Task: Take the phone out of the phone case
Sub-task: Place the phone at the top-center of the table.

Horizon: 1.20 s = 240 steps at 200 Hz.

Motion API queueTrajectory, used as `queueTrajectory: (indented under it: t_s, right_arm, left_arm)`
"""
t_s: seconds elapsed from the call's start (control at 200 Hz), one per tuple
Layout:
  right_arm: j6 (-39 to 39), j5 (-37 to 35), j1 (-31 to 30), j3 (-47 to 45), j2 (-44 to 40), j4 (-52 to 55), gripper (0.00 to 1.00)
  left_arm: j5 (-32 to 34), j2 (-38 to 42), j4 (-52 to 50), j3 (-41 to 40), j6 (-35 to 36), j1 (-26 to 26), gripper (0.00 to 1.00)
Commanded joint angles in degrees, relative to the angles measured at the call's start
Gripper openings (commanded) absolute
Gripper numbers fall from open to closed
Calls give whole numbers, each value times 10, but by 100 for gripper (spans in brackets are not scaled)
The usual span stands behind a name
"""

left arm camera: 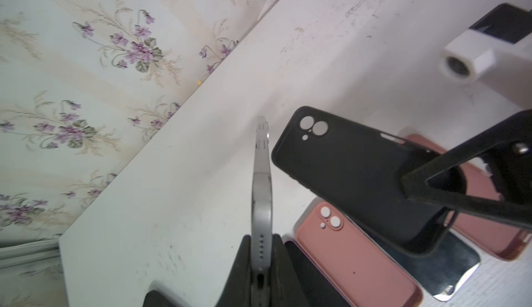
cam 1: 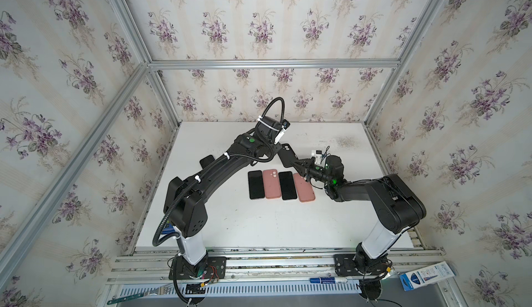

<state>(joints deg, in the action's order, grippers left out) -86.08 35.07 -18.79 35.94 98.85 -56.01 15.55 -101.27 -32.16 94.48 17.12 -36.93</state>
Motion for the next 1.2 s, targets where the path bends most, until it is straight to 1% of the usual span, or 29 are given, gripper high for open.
queueTrajectory:
  t_s: [0.0, 0.115, 0.165, 0.28, 0.375, 0.445, 0.53, 0.665, 0.72, 0.81, 0.899, 0.994, 1.074, 1.094, 1.194]
  right_arm:
    - [3, -9, -1, 12, 2, 9, 0]
    - [2, -40, -13, 46, 7, 40, 0]
    - [2, -58, -23, 67, 9, 84, 0]
    - [-6, -109, -50, 108, 18, 146, 0]
    - [-10, -142, -70, 137, 26, 192, 0]
    - [-13, -161, -82, 156, 33, 237, 0]
    - [-18, -182, -93, 173, 46, 266, 0]
    - [-35, -199, -102, 201, 75, 294, 0]
    - [-40, -208, -105, 205, 82, 299, 0]
    - [-45, -216, -109, 216, 97, 306, 0]
    - [-46, -213, -112, 234, 115, 309, 0]
    - [-52, -220, -112, 245, 127, 319, 0]
    - [-62, -219, -112, 252, 140, 312, 0]
    - [-63, -219, -131, 253, 142, 313, 0]
    - [-62, -218, -137, 267, 152, 319, 0]
  left_arm:
    - [54, 25, 40, -37, 43, 7, 5]
    - [74, 37, 55, -89, 76, 20, 4]
    - [79, 43, 69, -112, 93, 24, 3]
    - [70, 55, 105, -165, 142, 29, 2]
    - [72, 63, 153, -210, 185, 30, 2]
    - [65, 65, 179, -228, 207, 35, 1]
    - [55, 67, 213, -247, 228, 40, 1]
    - [46, 58, 254, -273, 265, 49, 1]
    - [32, 62, 272, -288, 278, 52, 1]
    - [19, 64, 309, -319, 305, 52, 3]
    - [18, 58, 326, -335, 309, 53, 4]
    - [1, 54, 338, -350, 323, 53, 10]
    - [10, 46, 350, -358, 332, 53, 12]
    - [8, 46, 351, -359, 331, 55, 13]
    - [3, 41, 350, -368, 332, 58, 19]
